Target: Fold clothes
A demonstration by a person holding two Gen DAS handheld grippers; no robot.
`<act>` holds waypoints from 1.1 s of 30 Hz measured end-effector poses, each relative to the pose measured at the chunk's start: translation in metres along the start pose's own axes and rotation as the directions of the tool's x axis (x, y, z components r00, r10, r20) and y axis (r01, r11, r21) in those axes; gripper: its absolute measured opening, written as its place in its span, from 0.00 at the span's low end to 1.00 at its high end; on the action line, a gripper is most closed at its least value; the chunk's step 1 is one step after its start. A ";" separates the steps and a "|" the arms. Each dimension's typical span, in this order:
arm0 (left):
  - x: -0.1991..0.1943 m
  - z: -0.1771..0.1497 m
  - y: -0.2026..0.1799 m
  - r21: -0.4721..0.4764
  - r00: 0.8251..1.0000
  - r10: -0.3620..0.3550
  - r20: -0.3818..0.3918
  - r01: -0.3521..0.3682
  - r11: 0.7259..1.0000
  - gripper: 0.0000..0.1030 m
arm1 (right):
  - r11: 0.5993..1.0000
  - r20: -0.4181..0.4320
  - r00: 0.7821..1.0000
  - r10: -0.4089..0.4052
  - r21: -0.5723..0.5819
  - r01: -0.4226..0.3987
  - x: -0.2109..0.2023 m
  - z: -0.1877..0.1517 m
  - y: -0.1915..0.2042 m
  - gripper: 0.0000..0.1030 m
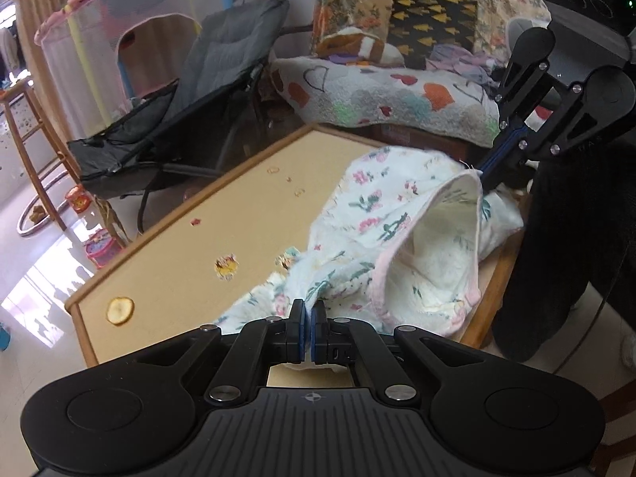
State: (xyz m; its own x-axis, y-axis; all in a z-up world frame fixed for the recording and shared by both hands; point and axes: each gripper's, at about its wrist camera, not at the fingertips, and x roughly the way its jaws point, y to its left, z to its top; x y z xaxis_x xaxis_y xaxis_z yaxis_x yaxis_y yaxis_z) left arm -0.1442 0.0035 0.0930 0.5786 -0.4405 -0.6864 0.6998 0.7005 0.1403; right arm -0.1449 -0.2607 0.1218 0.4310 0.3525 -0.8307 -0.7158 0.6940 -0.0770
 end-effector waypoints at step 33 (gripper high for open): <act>-0.004 -0.002 -0.012 -0.224 0.995 0.082 -0.057 -0.093 0.970 0.02 | 0.996 -0.071 0.994 0.089 0.036 -0.087 0.060 0.007 -0.038 0.03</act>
